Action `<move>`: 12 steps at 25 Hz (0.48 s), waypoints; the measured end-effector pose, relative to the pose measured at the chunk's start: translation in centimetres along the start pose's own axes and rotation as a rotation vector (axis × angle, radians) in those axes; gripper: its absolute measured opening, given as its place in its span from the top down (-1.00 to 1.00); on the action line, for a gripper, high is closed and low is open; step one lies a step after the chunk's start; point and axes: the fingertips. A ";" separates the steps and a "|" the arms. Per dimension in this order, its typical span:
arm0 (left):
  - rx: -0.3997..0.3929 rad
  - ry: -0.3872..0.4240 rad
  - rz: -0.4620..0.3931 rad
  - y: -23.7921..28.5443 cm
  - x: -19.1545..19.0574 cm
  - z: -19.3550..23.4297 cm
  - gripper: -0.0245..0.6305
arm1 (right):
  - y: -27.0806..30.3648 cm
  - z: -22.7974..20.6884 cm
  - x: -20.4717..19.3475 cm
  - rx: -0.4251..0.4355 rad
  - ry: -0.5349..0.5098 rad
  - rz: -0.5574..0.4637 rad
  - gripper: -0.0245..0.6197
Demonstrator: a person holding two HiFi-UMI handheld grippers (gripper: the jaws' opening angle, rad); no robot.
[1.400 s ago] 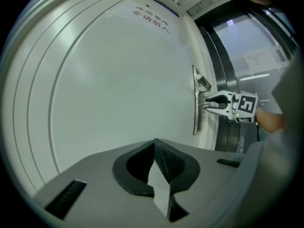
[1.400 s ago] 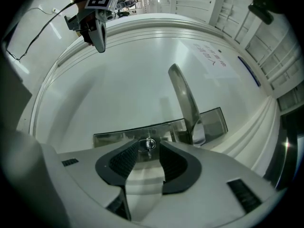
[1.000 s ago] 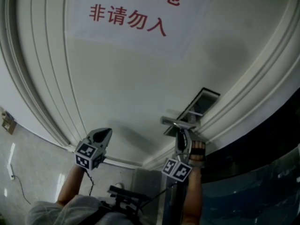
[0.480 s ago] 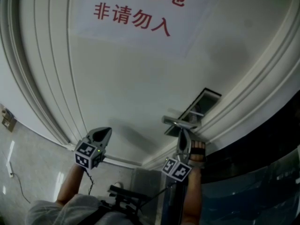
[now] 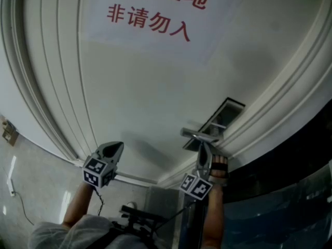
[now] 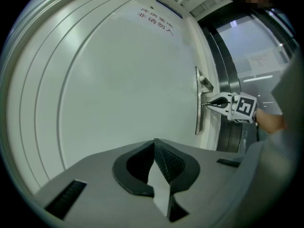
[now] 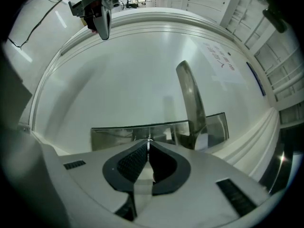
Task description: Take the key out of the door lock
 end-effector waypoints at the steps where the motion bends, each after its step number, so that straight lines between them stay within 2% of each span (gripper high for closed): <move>1: 0.001 -0.001 0.000 0.0 0.0 0.0 0.91 | 0.0 0.0 0.0 0.002 0.001 0.003 0.85; 12: 0.004 -0.003 0.001 -0.4 -0.1 0.2 0.91 | -0.1 0.0 0.0 0.015 -0.009 0.017 0.86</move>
Point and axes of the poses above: the fingertips, and each gripper's own axes: y forward along the fingers, z to its left, x out of its top, and after that the axes turned 3 degrees about x, right-handed
